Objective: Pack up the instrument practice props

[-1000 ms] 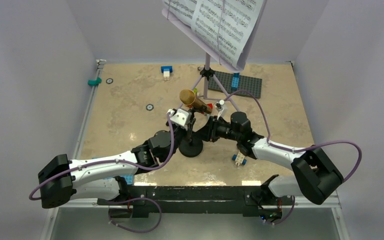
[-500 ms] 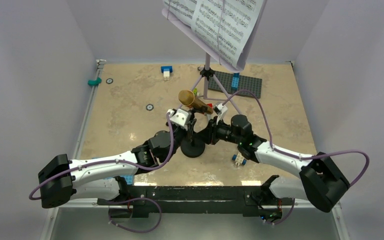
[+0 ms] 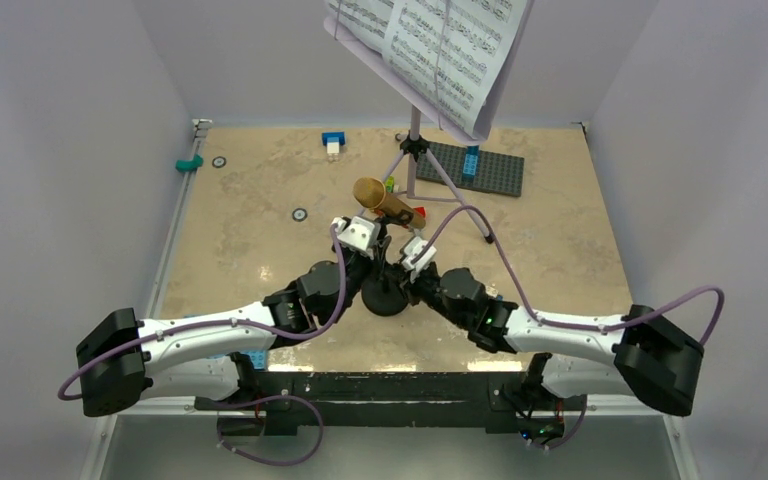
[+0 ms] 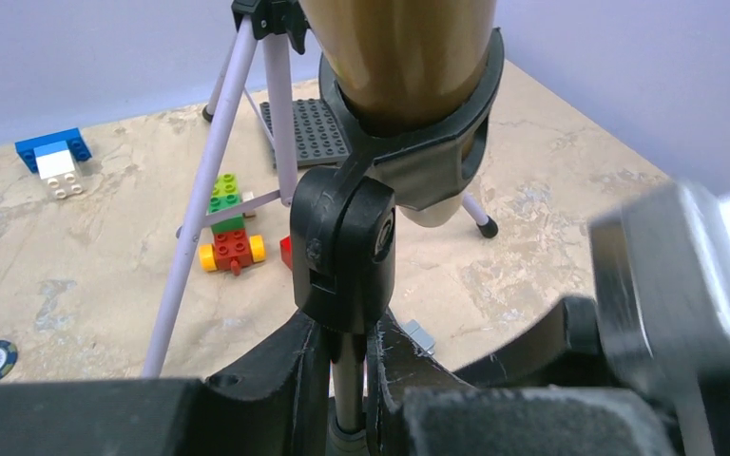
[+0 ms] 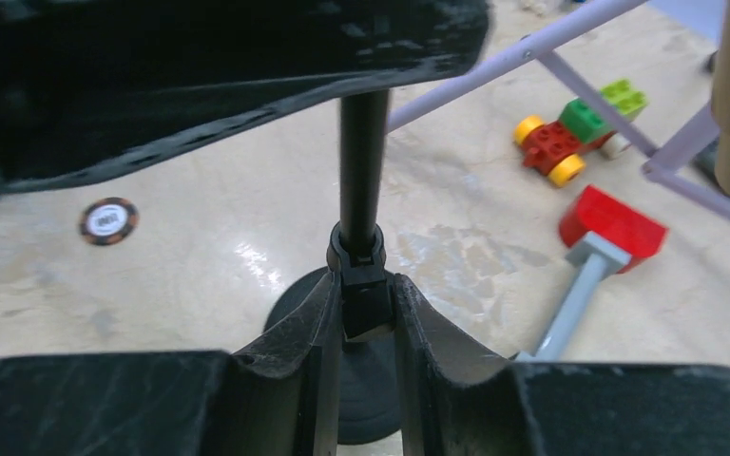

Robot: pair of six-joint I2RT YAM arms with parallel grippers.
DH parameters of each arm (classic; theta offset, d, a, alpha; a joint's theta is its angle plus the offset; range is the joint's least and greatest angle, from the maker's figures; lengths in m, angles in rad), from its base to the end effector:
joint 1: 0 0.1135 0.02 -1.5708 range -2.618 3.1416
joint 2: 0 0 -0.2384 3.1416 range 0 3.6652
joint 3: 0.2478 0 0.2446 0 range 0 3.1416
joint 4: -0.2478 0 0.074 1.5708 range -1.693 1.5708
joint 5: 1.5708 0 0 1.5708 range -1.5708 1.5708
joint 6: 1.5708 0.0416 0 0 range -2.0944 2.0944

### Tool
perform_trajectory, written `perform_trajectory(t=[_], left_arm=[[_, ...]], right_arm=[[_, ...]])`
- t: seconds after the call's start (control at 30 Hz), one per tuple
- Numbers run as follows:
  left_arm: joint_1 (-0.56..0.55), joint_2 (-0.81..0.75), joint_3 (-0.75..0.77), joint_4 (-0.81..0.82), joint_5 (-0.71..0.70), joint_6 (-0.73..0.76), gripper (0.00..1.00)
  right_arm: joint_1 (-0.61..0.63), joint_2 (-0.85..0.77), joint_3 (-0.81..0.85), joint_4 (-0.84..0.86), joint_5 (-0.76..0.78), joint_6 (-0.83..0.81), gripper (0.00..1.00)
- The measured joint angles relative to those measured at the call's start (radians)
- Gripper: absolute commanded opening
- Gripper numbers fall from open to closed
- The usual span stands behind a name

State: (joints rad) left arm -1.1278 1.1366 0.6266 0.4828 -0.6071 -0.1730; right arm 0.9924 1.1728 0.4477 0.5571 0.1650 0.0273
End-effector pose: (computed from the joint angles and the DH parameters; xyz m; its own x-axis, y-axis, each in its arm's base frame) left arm 0.1346 -0.2284 0.2634 -0.0971 -0.1251 -0.9874 0.4882 0.8586 -0.1568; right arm 0.1469 0.2125 0.2017 -0.1115 -0.1215 -0.9863 -0.7347 0.6784 -0.0005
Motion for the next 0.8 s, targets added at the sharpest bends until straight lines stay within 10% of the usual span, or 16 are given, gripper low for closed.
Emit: perform_trajectory(t=[0.5, 0.67, 0.8], left_arm=[[0.003, 0.002, 0.0, -0.004, 0.002, 0.0, 0.0], [0.001, 0.002, -0.002, 0.001, 0.004, 0.0, 0.0], [0.001, 0.005, -0.002, 0.005, 0.001, 0.0, 0.0]], right_arm=[[0.274, 0.198, -0.032, 0.335, 0.481, -0.46, 0.0], [0.267, 0.144, -0.005, 0.202, 0.456, -0.377, 0.7], [0.263, 0.066, 0.003, 0.032, 0.434, -0.27, 0.8]])
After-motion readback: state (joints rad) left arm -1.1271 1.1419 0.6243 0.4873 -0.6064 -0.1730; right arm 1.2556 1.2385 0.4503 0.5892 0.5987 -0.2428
